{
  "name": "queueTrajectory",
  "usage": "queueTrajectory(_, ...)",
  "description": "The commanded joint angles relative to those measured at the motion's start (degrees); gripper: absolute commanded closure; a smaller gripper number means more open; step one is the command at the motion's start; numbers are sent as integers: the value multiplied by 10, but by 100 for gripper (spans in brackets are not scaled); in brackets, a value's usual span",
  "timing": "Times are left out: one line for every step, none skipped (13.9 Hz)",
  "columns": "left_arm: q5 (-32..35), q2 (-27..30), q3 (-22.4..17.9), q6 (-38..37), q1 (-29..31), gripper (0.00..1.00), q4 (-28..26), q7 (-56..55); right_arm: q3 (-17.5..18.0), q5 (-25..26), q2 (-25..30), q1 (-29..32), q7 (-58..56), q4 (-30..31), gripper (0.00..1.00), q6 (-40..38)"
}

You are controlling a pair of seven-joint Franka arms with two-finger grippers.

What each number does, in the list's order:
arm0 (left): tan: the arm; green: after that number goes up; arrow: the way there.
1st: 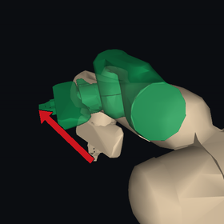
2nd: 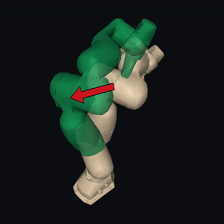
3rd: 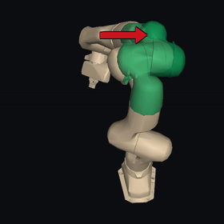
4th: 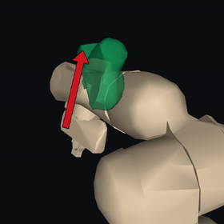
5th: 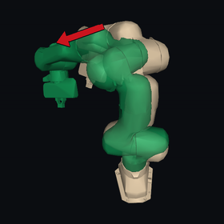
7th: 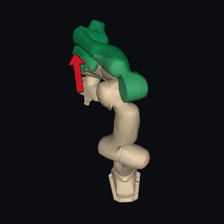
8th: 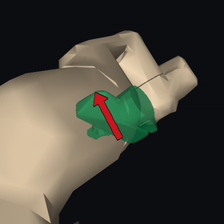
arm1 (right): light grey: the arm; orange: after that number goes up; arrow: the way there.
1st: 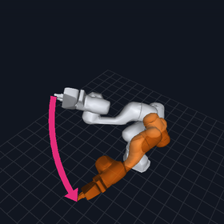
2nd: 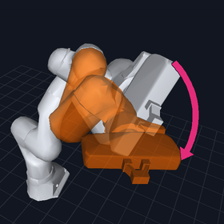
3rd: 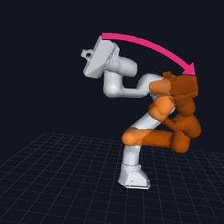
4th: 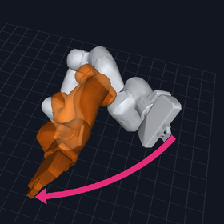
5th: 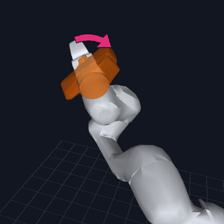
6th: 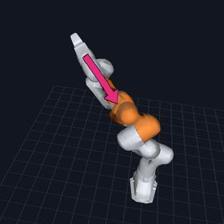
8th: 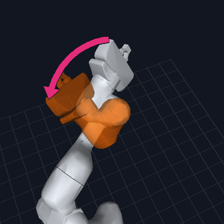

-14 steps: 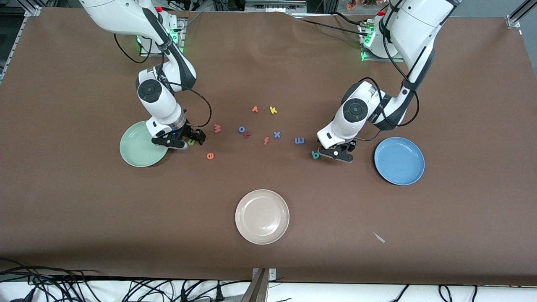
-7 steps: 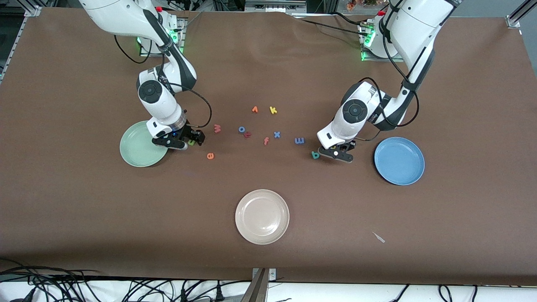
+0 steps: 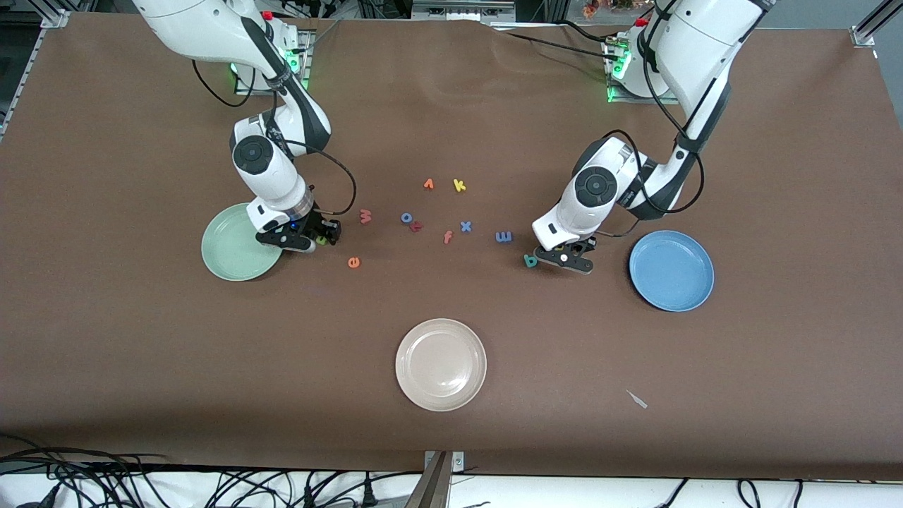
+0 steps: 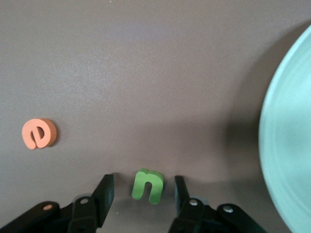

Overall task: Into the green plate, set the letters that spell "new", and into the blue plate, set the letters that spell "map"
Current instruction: 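Grasp the n with the right gripper while the left gripper grasps the a, then place the n on the green plate and the a on the blue plate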

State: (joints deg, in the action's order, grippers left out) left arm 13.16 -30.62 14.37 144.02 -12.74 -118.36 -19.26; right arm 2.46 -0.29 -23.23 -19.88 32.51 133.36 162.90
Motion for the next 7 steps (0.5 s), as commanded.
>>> queueTrajectory(35, -5, -5, -10, 2, 73, 8, -13, 0, 2, -6, -1, 5, 5, 51, 16)
queueTrajectory(35, -2, -6, -11, 3, 77, 9, -11, 0, 2, -8, -2, 5, 5, 57, 19)
queueTrajectory(35, 1, -7, -16, 5, 79, 13, -10, 0, 2, -8, -2, 5, 5, 63, 20)
queueTrajectory(35, 2, -7, -46, 10, 81, 28, -4, 0, 2, -8, -2, 5, 5, 69, 21)
queueTrajectory(35, 2, -6, -96, 10, 81, 57, 7, 0, 2, -8, -2, 5, 6, 76, 21)
queueTrajectory(32, 2, -5, -151, 14, 82, 89, 25, 0, 2, -7, -2, 5, 6, 81, 21)
queueTrajectory(26, 1, -5, -200, 17, 82, 115, 53, 0, 2, -6, -2, 5, 5, 83, 21)
